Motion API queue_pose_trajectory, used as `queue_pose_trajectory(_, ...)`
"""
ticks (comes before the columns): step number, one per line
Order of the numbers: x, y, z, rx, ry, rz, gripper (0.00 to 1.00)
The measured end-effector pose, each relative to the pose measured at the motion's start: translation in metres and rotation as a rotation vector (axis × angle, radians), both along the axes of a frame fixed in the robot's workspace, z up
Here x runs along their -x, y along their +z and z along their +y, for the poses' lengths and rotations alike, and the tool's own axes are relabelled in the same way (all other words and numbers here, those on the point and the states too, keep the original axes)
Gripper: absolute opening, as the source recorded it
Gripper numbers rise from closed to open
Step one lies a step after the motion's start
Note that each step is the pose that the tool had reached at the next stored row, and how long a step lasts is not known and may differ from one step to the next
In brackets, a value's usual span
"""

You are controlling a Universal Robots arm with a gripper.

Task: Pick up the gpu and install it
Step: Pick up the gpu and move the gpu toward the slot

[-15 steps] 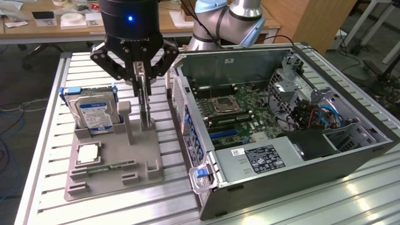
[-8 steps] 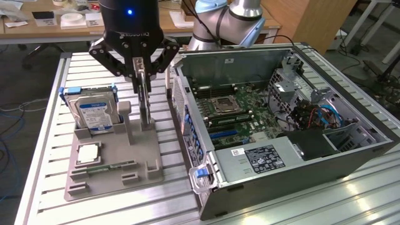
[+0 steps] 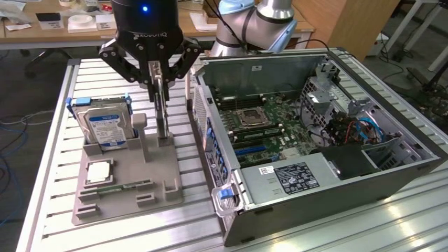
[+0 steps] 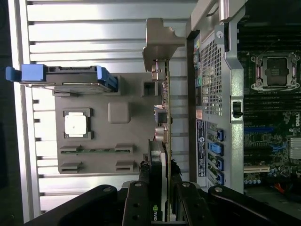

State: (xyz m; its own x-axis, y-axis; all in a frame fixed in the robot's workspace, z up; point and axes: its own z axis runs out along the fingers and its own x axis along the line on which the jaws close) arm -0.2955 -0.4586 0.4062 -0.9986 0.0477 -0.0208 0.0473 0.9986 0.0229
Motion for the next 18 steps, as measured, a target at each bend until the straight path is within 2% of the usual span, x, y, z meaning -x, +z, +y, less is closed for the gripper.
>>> queue_pose_trajectory(6, -0.002, 0.0003, 0.0001, 0.0002, 0.0, 0.0002, 0.27)
queue_pose_trajectory(18, -0.023, 0.007, 0.0001, 0.0, 0.0, 0.0003, 0.27)
